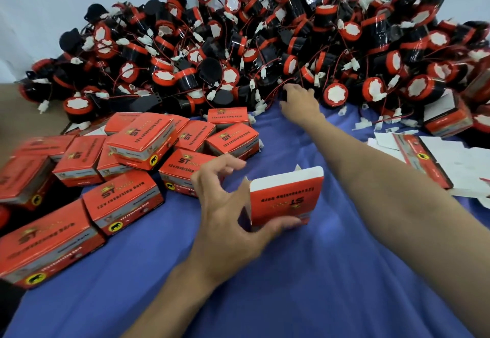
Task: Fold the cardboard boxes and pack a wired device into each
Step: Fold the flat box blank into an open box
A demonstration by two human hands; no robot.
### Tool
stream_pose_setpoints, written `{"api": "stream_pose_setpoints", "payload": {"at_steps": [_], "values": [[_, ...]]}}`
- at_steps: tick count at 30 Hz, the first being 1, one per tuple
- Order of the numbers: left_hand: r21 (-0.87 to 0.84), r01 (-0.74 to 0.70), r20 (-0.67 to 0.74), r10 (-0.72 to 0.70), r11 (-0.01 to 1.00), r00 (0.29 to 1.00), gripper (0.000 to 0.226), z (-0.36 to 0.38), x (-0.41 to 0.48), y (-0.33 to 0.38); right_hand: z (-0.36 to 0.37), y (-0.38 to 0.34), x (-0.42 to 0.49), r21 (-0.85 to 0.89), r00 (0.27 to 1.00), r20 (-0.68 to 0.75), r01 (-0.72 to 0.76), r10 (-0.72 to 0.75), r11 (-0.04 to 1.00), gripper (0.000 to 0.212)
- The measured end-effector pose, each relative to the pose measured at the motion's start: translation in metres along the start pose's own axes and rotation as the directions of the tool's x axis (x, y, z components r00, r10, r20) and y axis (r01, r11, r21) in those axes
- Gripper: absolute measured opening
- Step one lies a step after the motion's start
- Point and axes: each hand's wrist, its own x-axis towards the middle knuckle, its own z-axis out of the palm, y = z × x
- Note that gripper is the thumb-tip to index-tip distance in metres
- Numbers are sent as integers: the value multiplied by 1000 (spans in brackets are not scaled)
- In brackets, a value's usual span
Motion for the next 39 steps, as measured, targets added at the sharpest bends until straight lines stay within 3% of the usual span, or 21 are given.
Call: {"api": "stream_pose_setpoints", "payload": {"at_steps": [4, 9, 11, 13, 16, 19, 22, 24, 27, 29, 32, 35, 39], "values": [[-229, 75, -46, -88, 971, 995, 9, -1, 1, -7, -2, -1, -3, -183, 988, -144, 22, -49, 983, 32], [-559, 284, -62, -380, 779, 923, 20, 1, 1, -8, -19, -9, -12, -249, 977, -181, 67, -114, 966, 24], [-623, 278, -88, -419, 731, 904, 26, 0, 1, -9, -26, -14, -22, -236, 969, -198, 97, -145, 967, 19], [-621, 227, -124, -379, 750, 917, 32, -1, 1, -8, -34, -17, -37, -200, 963, -217, 115, -158, 973, 22], [-568, 147, -168, -289, 810, 943, 30, 0, 1, -6, -47, -6, -64, -32, 967, -235, 89, -94, 996, 30], [-458, 101, -197, -211, 883, 957, 46, 0, -2, -4, -65, 5, -105, 174, 943, -320, 154, -92, 973, 34], [-270, 47, -135, -86, 962, 987, 73, 3, -7, 2, -78, 8, -154, 384, 903, -401, 316, -152, 868, 30], [-259, 50, -36, -61, 965, 997, 88, 7, -7, 7, -79, 8, -185, 508, 915, -374, 339, -152, 792, 25], [-370, 134, 112, -99, 919, 989, 79, 9, -5, 10, -72, 12, -221, 664, 936, -341, 301, -82, 684, 23], [-351, 187, 99, -162, 918, 982, 58, 7, -3, 7, -67, 16, -234, 717, 927, -376, 292, -3, 633, 22], [-399, 190, 16, -200, 897, 980, 36, 3, 0, 3, -70, 22, -241, 695, 870, -493, 375, 27, 614, 22], [-563, 211, -7, -260, 799, 965, 29, -3, 5, 0, -78, 22, -249, 584, 789, -608, 520, -89, 623, 16], [-639, 230, -56, -343, 734, 938, 19, -6, 10, -8, -79, 19, -258, 325, 626, -722, 682, -293, 655, 18]]}}
